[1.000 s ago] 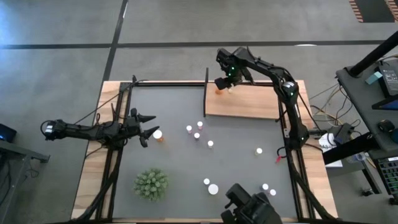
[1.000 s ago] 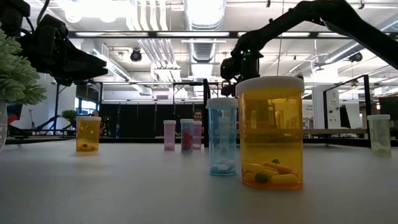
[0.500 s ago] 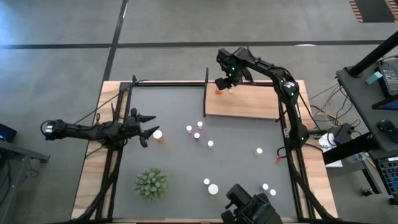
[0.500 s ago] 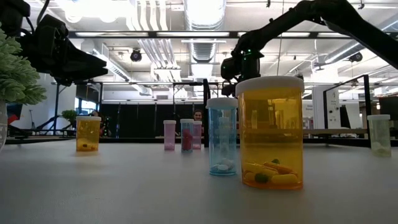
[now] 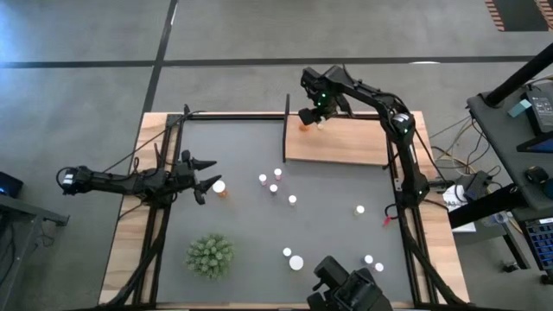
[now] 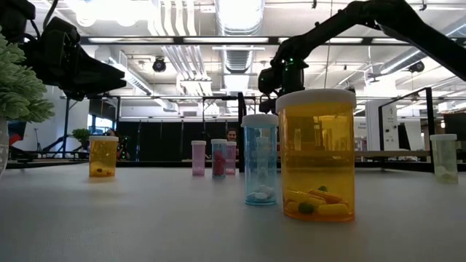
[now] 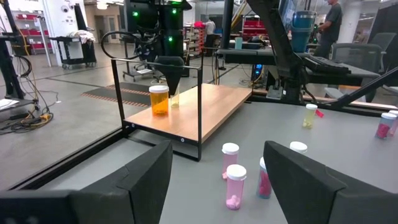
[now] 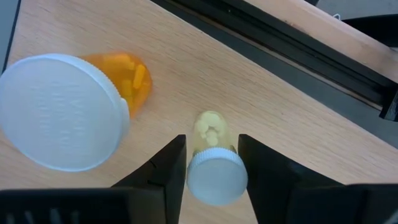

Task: Pick and place medicine bottles onto shelf by color
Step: Put the top right yellow pill bottle on the shelf, then put the right blue pill bottle on the shelf

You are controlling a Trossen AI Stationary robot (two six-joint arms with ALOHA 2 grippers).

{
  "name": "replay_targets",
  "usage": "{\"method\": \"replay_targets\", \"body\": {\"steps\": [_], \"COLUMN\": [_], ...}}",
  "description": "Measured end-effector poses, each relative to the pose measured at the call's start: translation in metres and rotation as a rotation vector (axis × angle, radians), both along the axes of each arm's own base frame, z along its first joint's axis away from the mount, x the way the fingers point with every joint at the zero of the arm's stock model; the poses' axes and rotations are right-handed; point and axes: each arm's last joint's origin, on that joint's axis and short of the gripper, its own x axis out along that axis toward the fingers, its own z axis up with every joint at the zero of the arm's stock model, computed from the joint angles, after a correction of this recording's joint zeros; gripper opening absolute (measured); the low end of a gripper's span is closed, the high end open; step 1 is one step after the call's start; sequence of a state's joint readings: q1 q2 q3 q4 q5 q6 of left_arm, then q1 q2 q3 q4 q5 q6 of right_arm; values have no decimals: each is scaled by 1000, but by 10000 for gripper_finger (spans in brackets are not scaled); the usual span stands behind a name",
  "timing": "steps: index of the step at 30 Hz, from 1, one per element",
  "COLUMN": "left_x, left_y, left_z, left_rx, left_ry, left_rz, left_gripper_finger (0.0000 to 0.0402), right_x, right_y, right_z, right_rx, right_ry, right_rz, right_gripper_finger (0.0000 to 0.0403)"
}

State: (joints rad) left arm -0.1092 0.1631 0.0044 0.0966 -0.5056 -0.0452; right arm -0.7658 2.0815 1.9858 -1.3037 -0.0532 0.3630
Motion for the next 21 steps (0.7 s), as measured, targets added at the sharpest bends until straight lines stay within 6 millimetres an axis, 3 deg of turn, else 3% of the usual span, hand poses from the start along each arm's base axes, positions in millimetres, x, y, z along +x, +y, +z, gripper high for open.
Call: {"method": "replay_targets", "body": {"steps": [4,12,21], "left_x": [0,0,0], "left_y": [0,0,0], "left_z": [0,0,0], "left_rx": [0,0,0], "left_ry": [0,0,0], "left_rz": [0,0,0], "left_gripper_finger": [238,238,238], "right_x": [-1,-9,-16], "right_y": [1,13,48], "right_z": [4,31,53], "right_rx": [-3,-29,-46], "right_ry": [-3,-29,-9], "right_rz": [0,5,6], "right_gripper_finger": [155,206,257]}}
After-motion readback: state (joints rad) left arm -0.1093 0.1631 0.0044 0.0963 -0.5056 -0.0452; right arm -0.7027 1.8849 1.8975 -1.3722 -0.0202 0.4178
